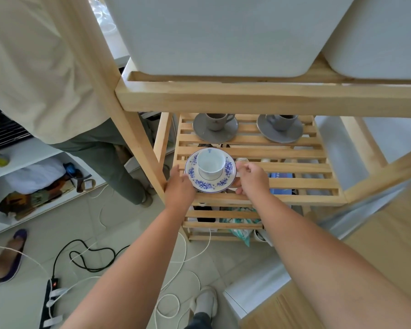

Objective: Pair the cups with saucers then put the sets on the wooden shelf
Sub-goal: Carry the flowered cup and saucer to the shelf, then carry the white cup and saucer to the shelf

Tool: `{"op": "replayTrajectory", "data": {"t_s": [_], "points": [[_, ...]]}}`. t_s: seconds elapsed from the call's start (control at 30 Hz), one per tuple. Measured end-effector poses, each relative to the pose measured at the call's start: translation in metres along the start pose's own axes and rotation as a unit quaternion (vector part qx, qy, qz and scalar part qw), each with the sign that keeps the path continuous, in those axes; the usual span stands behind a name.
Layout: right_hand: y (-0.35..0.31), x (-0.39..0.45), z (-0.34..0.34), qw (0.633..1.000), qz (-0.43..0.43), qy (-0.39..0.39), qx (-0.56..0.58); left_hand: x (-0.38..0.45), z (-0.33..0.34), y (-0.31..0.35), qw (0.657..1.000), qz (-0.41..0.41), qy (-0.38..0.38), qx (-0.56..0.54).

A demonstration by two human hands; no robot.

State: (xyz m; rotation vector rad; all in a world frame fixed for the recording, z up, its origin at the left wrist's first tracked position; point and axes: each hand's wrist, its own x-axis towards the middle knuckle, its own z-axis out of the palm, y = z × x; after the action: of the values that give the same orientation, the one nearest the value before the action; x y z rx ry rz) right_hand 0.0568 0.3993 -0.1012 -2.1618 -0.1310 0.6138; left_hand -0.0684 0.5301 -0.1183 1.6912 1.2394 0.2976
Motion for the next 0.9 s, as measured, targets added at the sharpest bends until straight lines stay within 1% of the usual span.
{"op": "replayTrajectory", "data": {"t_s": [0.13,0.17,0.37,0.47,0.6,0.73,0.8,0.9], "points": [[0.008,-0.015,-0.017,0.999,-0.011,0.025,0.037,-0.024,-0.008,-0.003,0.996,-0.049,0.004,-0.069],[0.011,-0.021,-0.023,0.998,-0.017,0.028,0.051,-0.036,-0.01,-0.003,0.996,-0.047,0.0,-0.079],[0.042,-0.072,-0.077,0.989,-0.047,0.031,0.136,-0.116,0.005,0.003,0.989,0.023,-0.107,-0.103],[0.072,-0.107,-0.112,0.978,-0.046,0.07,0.192,-0.156,0.021,0.019,0.976,0.08,-0.181,-0.092],[0.127,-0.157,-0.158,0.953,-0.007,0.153,0.263,-0.212,0.051,0.043,0.944,0.135,-0.292,-0.072],[0.195,-0.219,-0.208,0.921,0.017,0.242,0.306,-0.277,0.087,0.05,0.903,0.189,-0.386,-0.012],[0.226,-0.256,-0.23,0.905,0.043,0.288,0.31,-0.311,0.105,0.047,0.876,0.196,-0.44,0.0],[0.267,-0.313,-0.255,0.888,0.09,0.344,0.293,-0.362,0.132,0.037,0.832,0.183,-0.523,0.015]]}}
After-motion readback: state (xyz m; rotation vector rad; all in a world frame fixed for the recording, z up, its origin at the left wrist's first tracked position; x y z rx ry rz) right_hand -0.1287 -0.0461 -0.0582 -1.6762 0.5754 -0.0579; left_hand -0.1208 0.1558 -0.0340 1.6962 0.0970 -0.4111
